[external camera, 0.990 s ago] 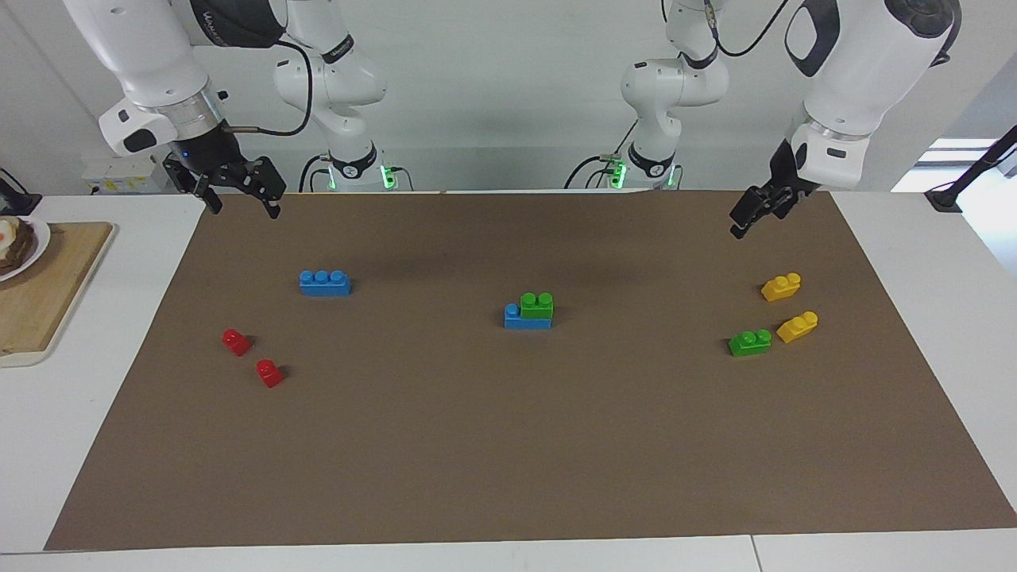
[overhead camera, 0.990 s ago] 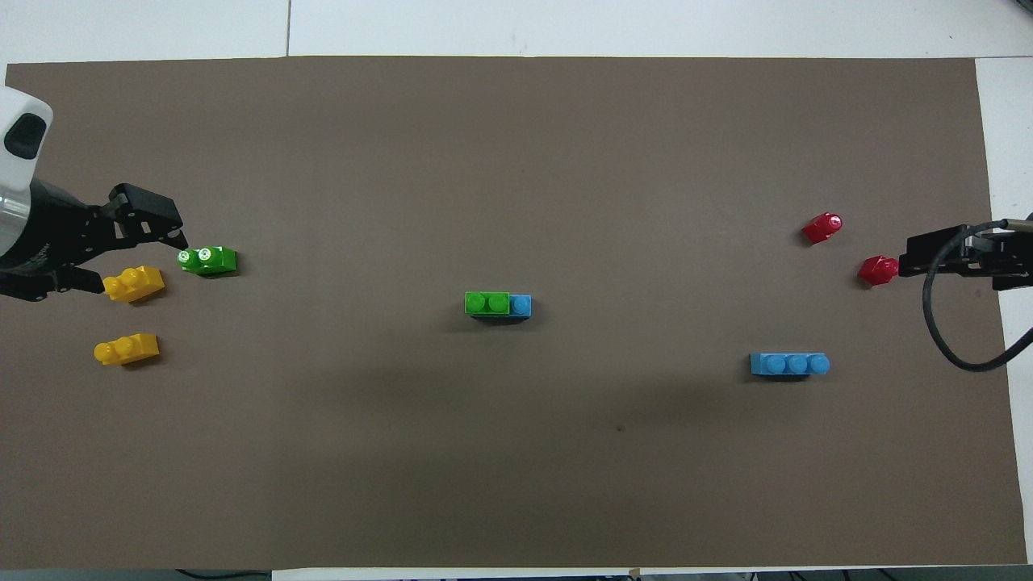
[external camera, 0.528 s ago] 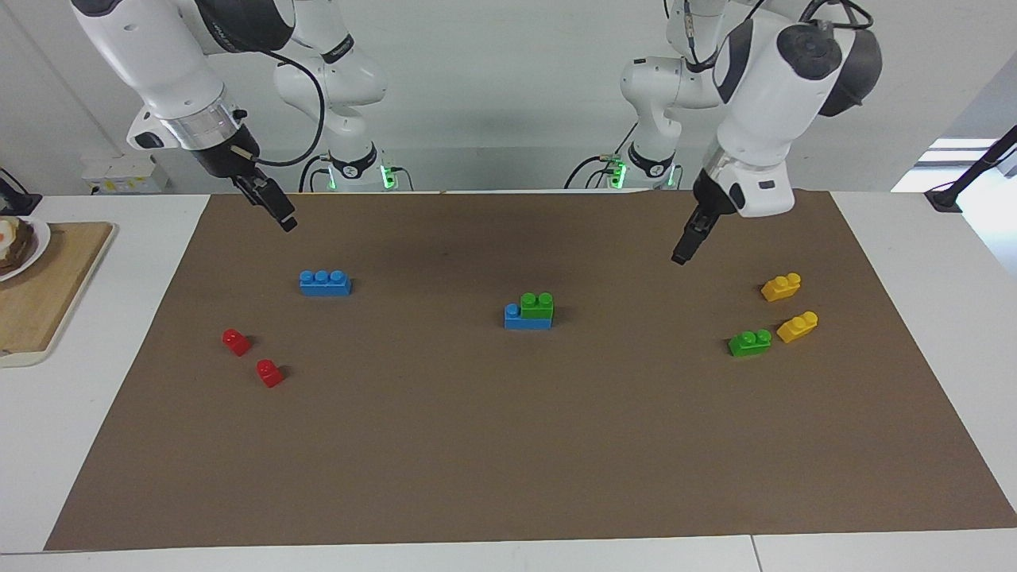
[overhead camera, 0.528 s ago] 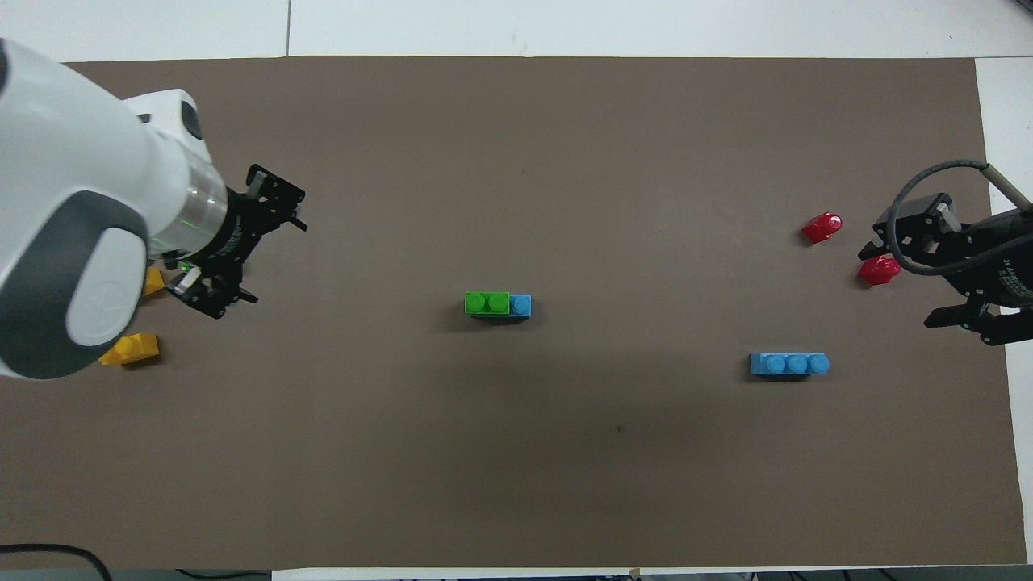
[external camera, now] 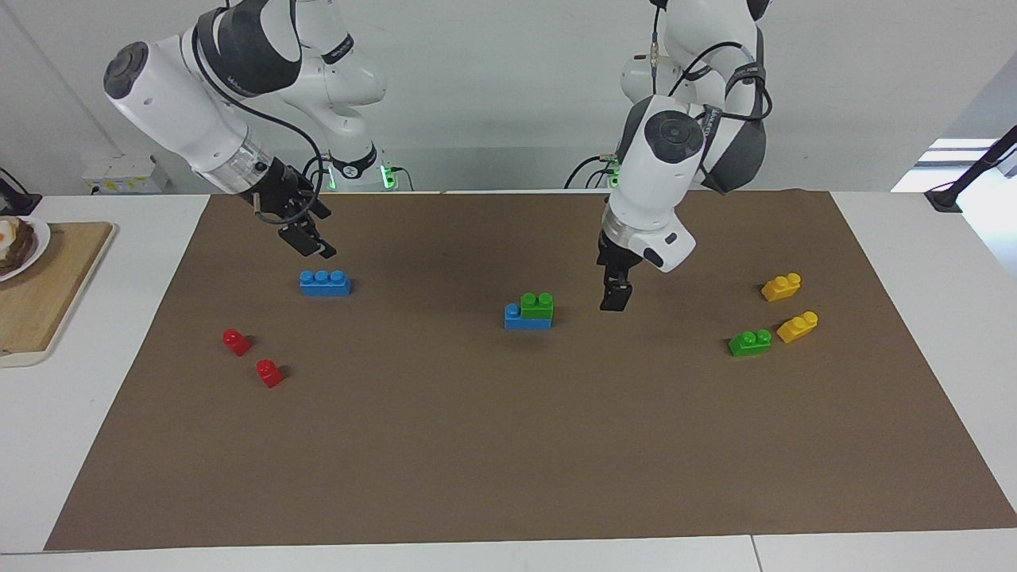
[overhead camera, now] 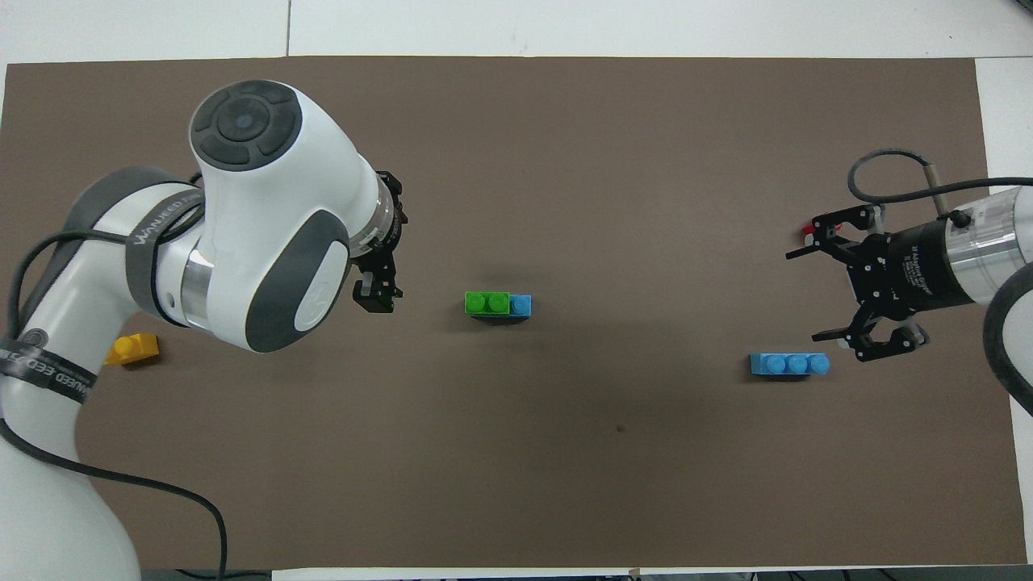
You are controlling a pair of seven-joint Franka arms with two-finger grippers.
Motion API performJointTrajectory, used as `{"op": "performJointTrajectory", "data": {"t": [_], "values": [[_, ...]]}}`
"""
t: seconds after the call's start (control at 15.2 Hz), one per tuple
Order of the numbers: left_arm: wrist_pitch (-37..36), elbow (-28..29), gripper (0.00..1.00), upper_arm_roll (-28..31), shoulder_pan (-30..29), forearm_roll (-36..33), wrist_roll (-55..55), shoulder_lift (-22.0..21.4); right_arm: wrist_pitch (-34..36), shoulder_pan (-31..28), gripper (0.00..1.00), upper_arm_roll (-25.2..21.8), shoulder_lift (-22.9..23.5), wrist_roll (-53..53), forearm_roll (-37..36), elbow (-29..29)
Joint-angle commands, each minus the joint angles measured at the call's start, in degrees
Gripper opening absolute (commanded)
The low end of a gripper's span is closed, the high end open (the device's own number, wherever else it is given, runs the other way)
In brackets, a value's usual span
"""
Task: Remove green block with left arm and hold with right
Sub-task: 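Reach the left gripper toward the green block while the right gripper follows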
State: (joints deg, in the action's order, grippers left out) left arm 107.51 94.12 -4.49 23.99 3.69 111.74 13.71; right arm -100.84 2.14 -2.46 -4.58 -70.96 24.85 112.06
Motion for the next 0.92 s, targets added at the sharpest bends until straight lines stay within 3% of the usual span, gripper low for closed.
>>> {"op": "performJointTrajectory", "data": {"t": [0.0, 0.26, 0.86], "values": [[1.39, -0.69, 1.00, 0.97, 2.81, 0.44, 3.83, 0.36, -3.56, 1.03, 0.95, 0.17, 3.07, -2.69, 6.59, 1.85], [1.65, -0.25, 1.00, 0.97, 3.17, 0.44, 5.07, 0.35, -6.64, 2.68, 0.96, 0.17, 7.38, -6.03, 12.41, 2.37], [4.64, 2.56, 1.00, 0.97, 4.32, 0.09, 8.06, -0.17, -20.08, 10.86, 1.00, 0.17, 8.79, -5.86, 18.82, 8.70]]}}
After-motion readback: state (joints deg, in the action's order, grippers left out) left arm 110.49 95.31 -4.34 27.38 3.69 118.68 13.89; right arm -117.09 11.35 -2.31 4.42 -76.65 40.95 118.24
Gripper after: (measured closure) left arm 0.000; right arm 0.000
